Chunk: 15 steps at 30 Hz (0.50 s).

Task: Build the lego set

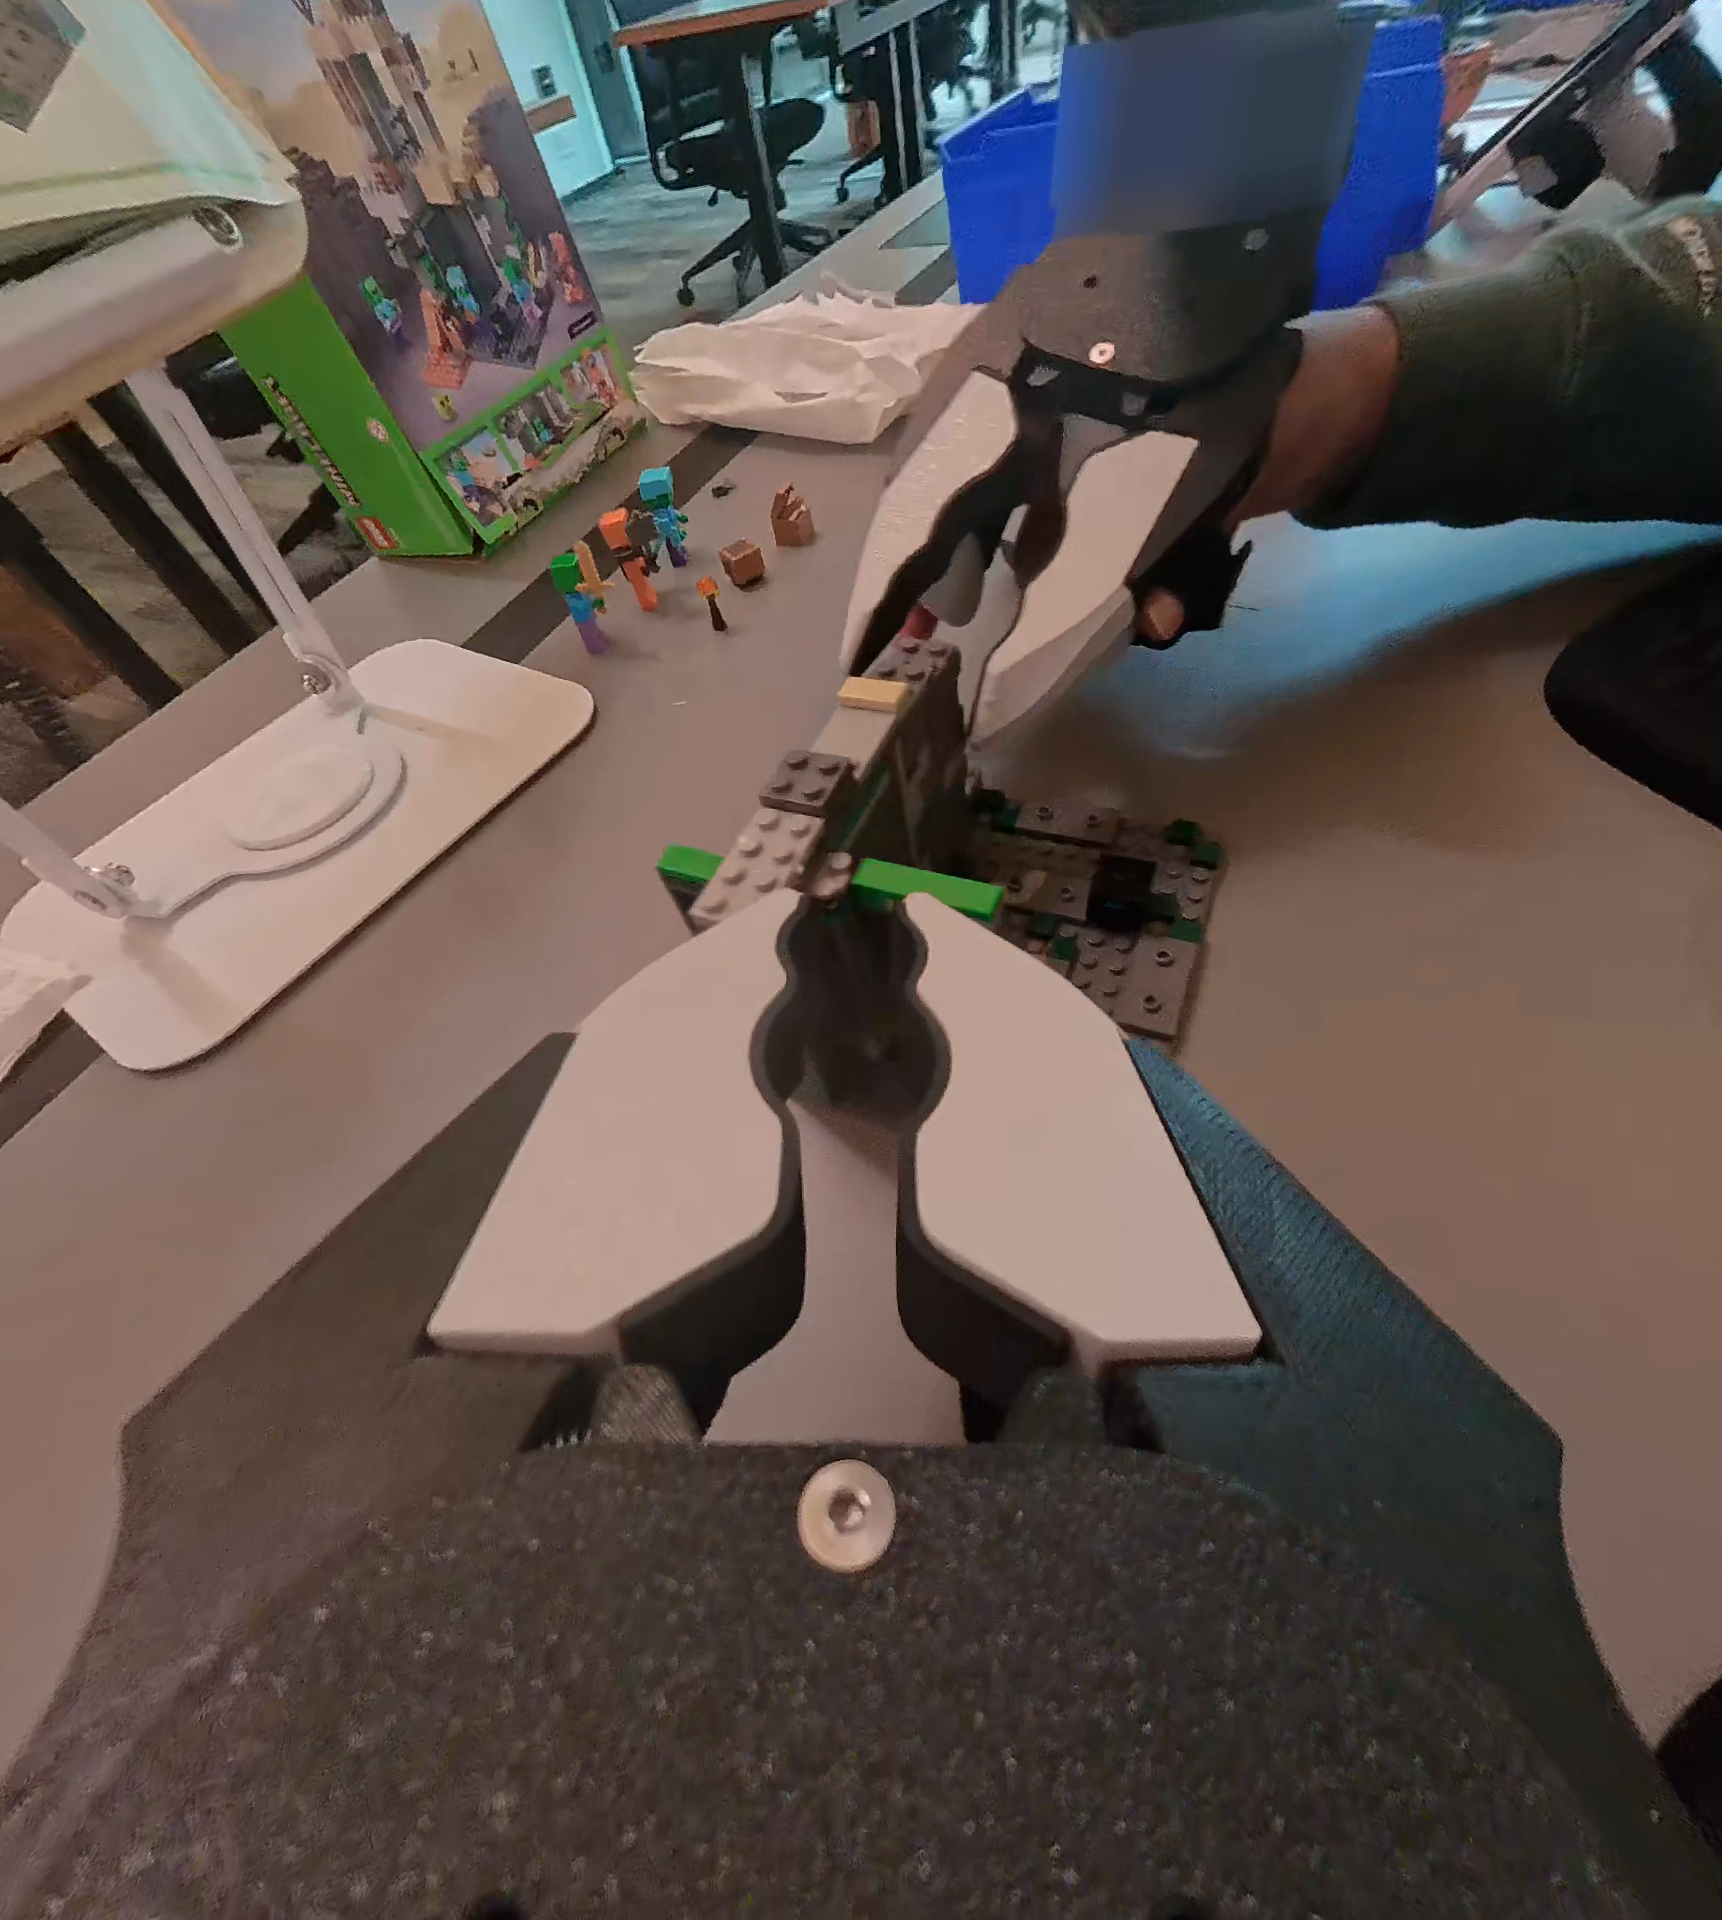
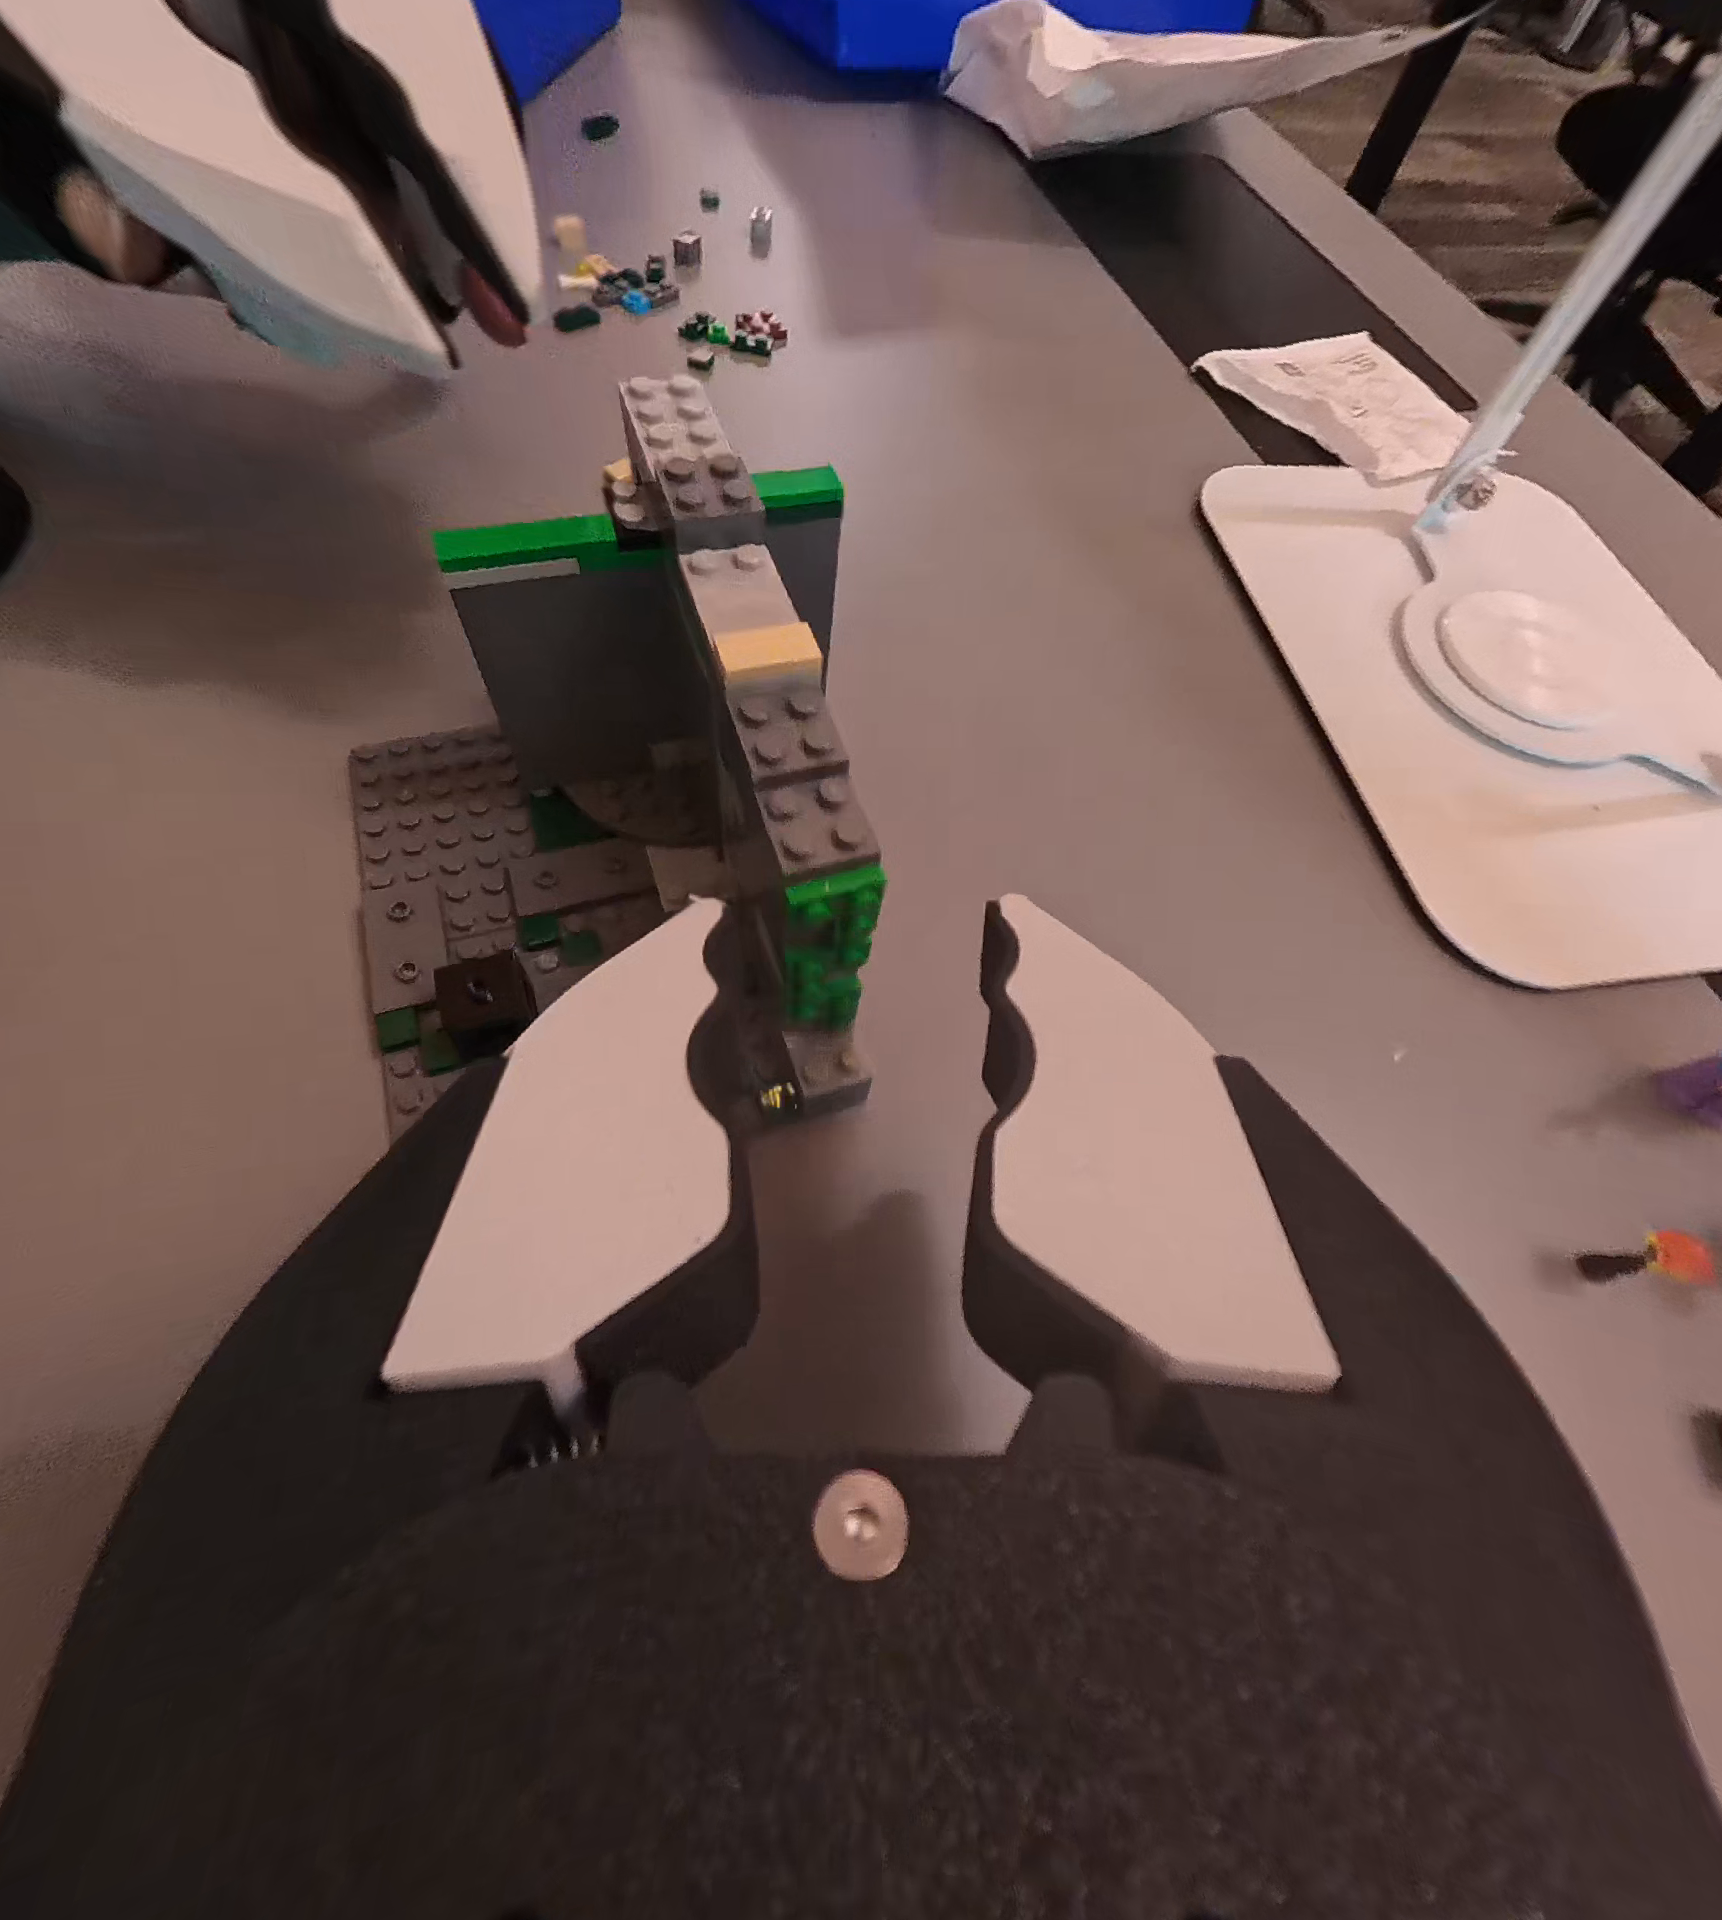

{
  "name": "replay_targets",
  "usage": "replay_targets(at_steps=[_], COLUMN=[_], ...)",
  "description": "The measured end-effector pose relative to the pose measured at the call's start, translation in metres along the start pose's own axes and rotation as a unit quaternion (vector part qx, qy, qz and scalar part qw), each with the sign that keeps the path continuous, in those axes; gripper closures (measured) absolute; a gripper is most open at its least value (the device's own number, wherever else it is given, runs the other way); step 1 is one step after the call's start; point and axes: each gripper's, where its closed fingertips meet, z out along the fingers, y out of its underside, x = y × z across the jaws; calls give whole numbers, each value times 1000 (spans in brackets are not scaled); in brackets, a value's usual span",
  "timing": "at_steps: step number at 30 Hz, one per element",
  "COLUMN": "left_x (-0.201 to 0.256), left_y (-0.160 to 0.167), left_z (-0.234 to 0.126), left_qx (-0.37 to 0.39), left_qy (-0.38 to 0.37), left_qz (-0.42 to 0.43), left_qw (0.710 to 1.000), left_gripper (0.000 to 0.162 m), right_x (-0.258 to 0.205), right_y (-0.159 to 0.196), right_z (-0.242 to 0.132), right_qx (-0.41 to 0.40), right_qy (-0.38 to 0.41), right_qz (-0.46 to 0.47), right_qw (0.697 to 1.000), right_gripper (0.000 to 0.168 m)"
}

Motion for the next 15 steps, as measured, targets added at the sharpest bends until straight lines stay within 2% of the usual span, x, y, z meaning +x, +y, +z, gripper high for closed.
replay_targets(at_steps=[2, 4, 7, 15], left_x=[10, 18, 28, 33], left_y=[3, 3, 4, 8], left_z=[0, 0, 0, 8], left_qx=[-14, -19, -19, -22], left_qy=[-11, -20, -23, -48], left_qz=[11, 15, 6, 13], left_qw=[1000, 1000, 1000, 999], left_gripper=[147, 146, 145, 145], right_x=[-3, -6, -4, 6], right_y=[-2, -1, -1, 9], right_z=[7, 11, 12, -2], right_qx=[-17, -44, -59, -87], right_qy=[-8, -11, 14, 193], right_qz=[-18, -30, -6, 121], right_qw=[1000, 999, 998, 970], right_gripper=[127, 143, 144, 146])
